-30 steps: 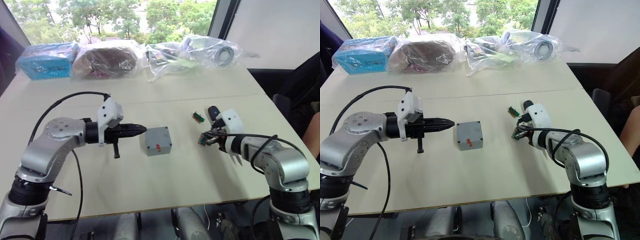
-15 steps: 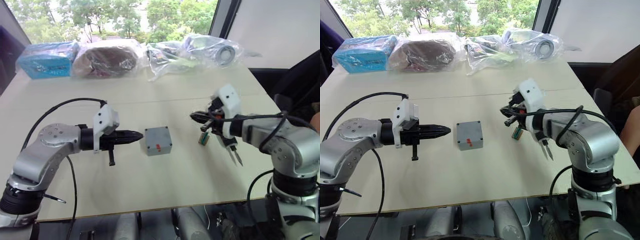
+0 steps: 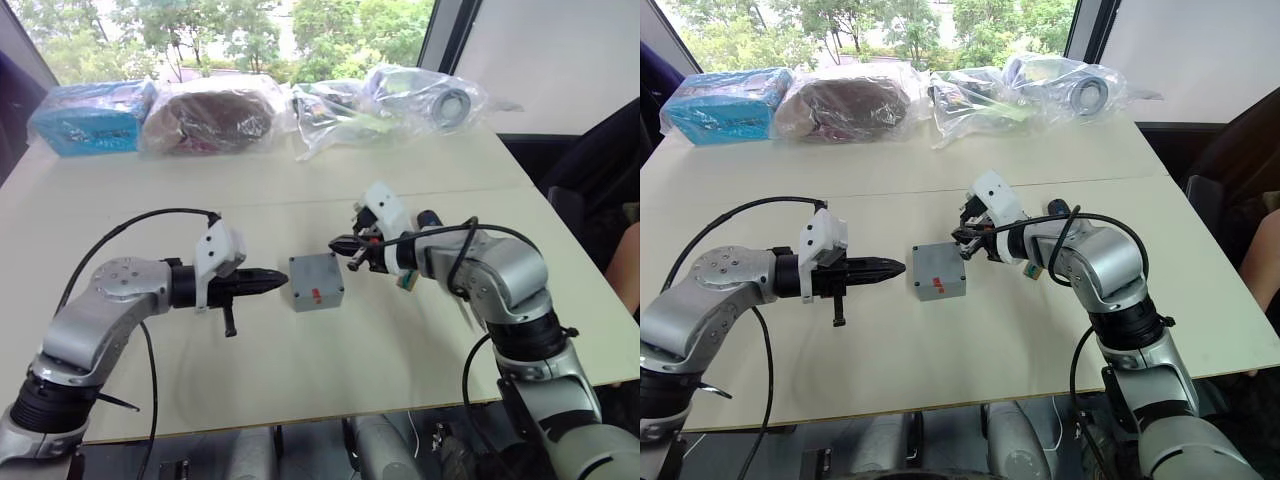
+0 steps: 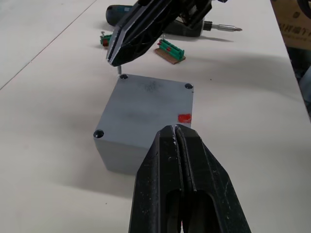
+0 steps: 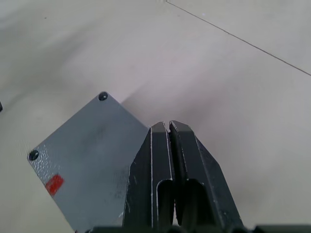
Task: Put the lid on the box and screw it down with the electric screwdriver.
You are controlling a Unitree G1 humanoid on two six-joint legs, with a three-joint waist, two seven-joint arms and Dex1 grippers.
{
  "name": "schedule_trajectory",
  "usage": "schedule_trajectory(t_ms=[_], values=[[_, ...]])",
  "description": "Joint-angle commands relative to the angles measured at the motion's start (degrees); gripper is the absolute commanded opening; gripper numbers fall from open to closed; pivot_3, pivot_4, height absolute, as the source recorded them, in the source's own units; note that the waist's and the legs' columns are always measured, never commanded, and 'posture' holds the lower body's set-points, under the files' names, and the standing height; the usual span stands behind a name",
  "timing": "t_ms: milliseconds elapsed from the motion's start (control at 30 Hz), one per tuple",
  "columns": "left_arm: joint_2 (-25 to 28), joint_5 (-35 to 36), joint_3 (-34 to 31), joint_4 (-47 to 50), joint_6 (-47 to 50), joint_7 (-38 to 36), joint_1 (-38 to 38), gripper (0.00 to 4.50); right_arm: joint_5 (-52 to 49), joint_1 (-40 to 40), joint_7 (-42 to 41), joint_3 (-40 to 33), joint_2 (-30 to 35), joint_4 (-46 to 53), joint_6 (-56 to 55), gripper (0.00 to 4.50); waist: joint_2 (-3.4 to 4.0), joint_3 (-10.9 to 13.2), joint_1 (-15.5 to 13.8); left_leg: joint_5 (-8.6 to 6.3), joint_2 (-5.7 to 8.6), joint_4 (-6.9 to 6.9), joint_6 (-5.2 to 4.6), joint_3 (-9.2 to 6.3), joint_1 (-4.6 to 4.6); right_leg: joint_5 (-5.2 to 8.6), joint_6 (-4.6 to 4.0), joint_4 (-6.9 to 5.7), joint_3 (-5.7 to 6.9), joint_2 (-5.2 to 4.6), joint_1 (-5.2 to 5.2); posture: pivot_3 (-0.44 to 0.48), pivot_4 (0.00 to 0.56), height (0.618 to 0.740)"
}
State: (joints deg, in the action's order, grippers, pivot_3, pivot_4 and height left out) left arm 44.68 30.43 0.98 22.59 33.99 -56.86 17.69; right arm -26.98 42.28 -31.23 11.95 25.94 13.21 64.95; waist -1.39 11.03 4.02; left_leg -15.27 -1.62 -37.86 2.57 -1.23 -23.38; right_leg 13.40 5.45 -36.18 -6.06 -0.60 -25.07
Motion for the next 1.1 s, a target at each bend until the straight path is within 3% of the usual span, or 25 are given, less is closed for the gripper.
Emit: schedule_trajectory(t_ms=[33,1100], values=[[-0.27,-0.49,-0.83,0.89,-1.68,0.51,-0.34,0.00,0.83,1.56,-1.26,0.21,0.05,0.23,-2.15,0.02,0.00,0.00,-0.01,0.00,0.00,0.00,0.00,0.00,0.00,0.00,0.00,0.00,0.00,0.00,0.00,0.000,0.150,0.740],[-2.22,-1.10,0.34,0.40,-2.06,1.69,2.50,0.00,0.61,-0.57,-1.52,-1.26,0.78,3.97,0.43,0.02,0.00,0.00,-0.01,0.00,0.00,-0.01,0.00,0.00,0.01,-0.09,0.14,-0.03,0.00,0.00,0.00,0.000,0.150,0.740]])
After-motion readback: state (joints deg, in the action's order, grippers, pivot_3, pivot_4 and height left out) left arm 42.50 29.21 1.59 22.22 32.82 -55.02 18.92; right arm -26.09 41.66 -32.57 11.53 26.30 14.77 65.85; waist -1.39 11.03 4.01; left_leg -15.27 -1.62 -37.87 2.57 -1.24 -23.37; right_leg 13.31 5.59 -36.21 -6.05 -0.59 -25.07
